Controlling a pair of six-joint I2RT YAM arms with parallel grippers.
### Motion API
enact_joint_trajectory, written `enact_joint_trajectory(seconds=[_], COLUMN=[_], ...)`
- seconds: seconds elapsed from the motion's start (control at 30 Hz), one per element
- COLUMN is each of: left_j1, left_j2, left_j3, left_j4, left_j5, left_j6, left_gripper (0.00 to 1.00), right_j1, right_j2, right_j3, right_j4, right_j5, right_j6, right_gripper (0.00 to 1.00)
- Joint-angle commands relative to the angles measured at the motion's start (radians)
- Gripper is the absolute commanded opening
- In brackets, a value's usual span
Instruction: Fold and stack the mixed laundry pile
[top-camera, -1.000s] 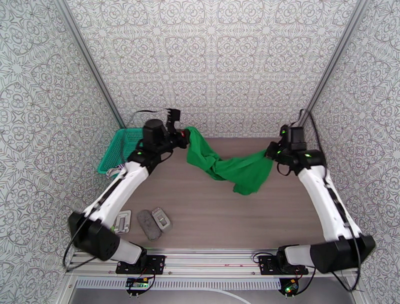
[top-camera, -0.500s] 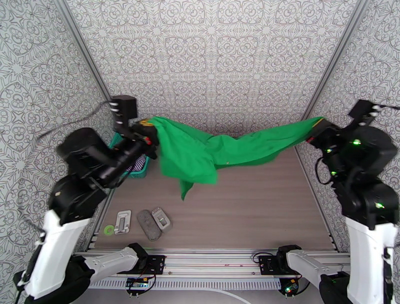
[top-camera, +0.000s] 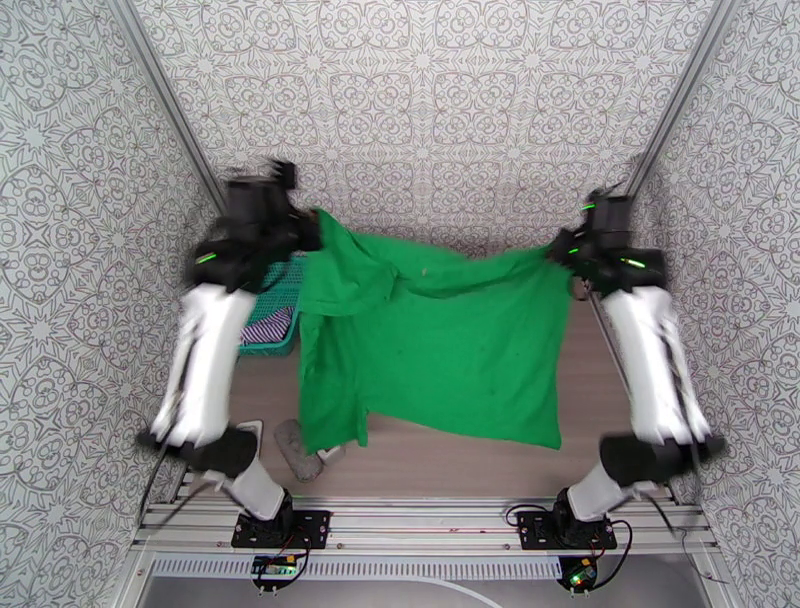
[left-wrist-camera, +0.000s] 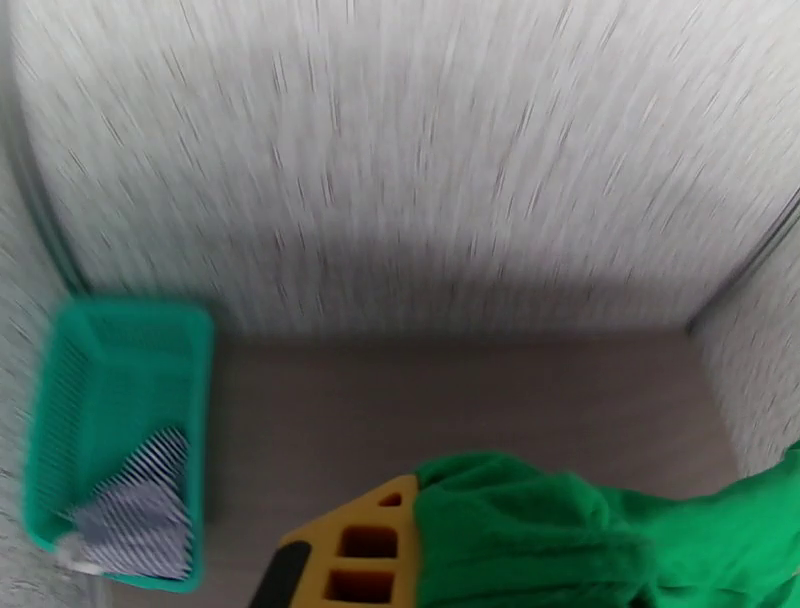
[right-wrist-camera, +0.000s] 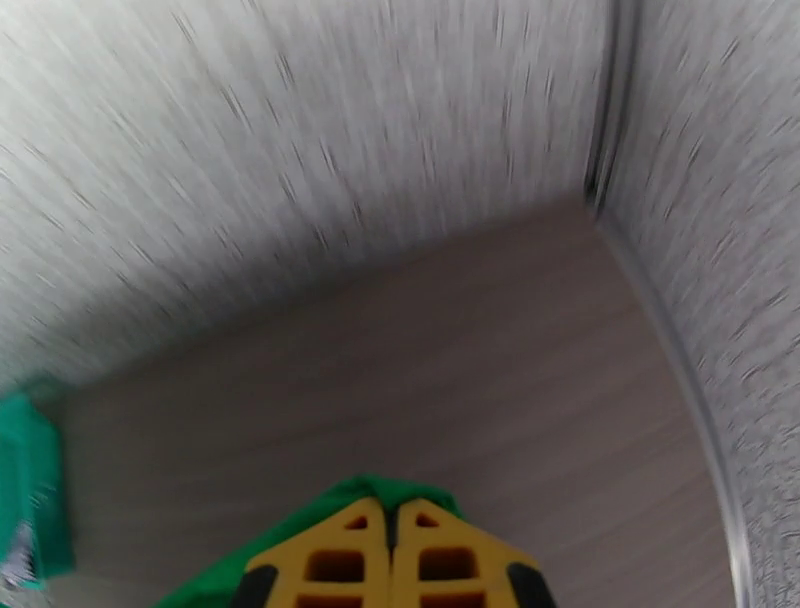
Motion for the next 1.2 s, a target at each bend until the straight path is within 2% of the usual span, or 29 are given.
enact_joint_trajectory(seconds=[0.0,0.03,0.07,0.1,0.13,0.2,0.3,0.47,0.63,0.77,0.83,1.0,1.17], left_j1=[0.011,0.013,0.015,0.018,0.019,0.023,0.026,0.039,0.05,0.072,0.092,0.095,0.071], left_j2=[0.188,0.246,0.307,0.366,0.393,0.419,0.363,0.06,-0.214,-0.314,-0.324,-0.278,-0.2], left_j3=[-0.049,-0.03,0.015,0.059,0.081,0.104,0.032,-0.434,-0.87,-1.081,-1.133,-1.15,-1.124], left_j4=[0.064,0.078,0.062,0.04,0.031,0.003,-0.061,0.008,0.107,0.18,0.217,0.253,0.258], left_j5=[0.153,0.152,0.148,0.138,0.129,0.121,0.046,-0.031,0.048,0.095,0.134,0.154,0.13], left_j6=[-0.046,-0.061,-0.074,-0.084,-0.089,-0.091,-0.079,-0.112,-0.181,-0.22,-0.232,-0.232,-0.246], left_gripper=[0.34,0.47,0.54,0.66,0.74,0.77,0.87,0.89,0.85,0.85,0.85,0.85,0.84], right_j1=[-0.016,-0.02,-0.028,-0.036,-0.043,-0.052,-0.057,-0.073,-0.089,-0.12,-0.124,-0.125,-0.124], right_j2=[0.12,0.174,0.233,0.294,0.34,0.381,0.315,0.104,-0.115,-0.224,-0.251,-0.291,-0.269], right_j3=[-0.105,-0.108,-0.088,-0.047,0.0,0.046,-0.032,-0.292,-0.599,-0.798,-0.87,-1.007,-1.087], right_j4=[0.192,0.233,0.246,0.223,0.175,0.101,0.091,0.046,0.008,-0.013,-0.018,0.018,0.13], right_j5=[-0.08,-0.078,-0.095,-0.123,-0.138,-0.162,-0.162,-0.19,-0.249,-0.328,-0.346,-0.375,-0.445], right_j6=[-0.016,-0.017,-0.025,-0.026,-0.021,-0.018,-0.021,-0.014,0.007,0.039,0.05,0.129,0.186], right_gripper=[0.0,0.18,0.36,0.46,0.51,0.58,0.66,0.68,0.67,0.63,0.6,0.52,0.46])
